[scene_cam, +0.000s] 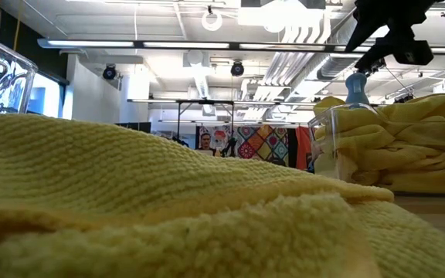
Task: Sort microfiber towel by color & place in baskets
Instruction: Put the orange microfiber cloth into the left transparent bin
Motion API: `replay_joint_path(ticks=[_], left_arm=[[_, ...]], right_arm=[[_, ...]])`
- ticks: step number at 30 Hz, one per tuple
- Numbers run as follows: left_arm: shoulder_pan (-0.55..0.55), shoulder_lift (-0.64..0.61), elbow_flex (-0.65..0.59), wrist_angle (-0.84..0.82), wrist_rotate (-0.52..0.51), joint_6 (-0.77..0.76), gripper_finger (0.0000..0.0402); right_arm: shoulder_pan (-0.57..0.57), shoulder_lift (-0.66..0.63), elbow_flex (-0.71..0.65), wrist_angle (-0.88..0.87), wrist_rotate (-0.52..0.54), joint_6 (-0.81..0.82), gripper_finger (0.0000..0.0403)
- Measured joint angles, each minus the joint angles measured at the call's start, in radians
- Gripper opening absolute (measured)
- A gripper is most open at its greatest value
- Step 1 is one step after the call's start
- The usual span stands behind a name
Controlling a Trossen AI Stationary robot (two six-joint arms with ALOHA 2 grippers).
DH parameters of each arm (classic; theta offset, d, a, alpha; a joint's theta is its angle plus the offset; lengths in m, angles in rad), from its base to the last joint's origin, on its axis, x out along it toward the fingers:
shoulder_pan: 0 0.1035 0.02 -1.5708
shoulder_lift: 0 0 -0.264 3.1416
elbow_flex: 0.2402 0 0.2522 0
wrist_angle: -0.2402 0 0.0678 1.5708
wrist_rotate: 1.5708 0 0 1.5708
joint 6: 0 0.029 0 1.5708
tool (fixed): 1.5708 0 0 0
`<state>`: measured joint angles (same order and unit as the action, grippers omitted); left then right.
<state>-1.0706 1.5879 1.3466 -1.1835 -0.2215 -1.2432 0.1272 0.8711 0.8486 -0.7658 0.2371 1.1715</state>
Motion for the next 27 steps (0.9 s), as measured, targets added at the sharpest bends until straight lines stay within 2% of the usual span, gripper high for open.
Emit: replay_joint_path(ticks=[6,16,21,27], left_arm=[[0.000,0.032,-0.102,0.191,0.029,0.082,0.0000],[0.018,0.098,-0.249,0.309,0.121,-0.158,0.0008],[0.018,0.099,-0.257,0.346,0.122,-0.236,0.0043],[0.018,0.097,-0.228,0.346,0.133,-0.285,0.0112]], right_arm=[[0.000,0.000,0.000,0.000,-0.002,-0.028,0.0142],[0.024,0.000,0.000,-0.001,-0.004,-0.080,0.0142],[0.047,0.000,0.000,-0.001,-0.004,-0.080,0.0142],[0.071,0.000,0.000,-0.003,-0.004,-0.080,0.0142]])
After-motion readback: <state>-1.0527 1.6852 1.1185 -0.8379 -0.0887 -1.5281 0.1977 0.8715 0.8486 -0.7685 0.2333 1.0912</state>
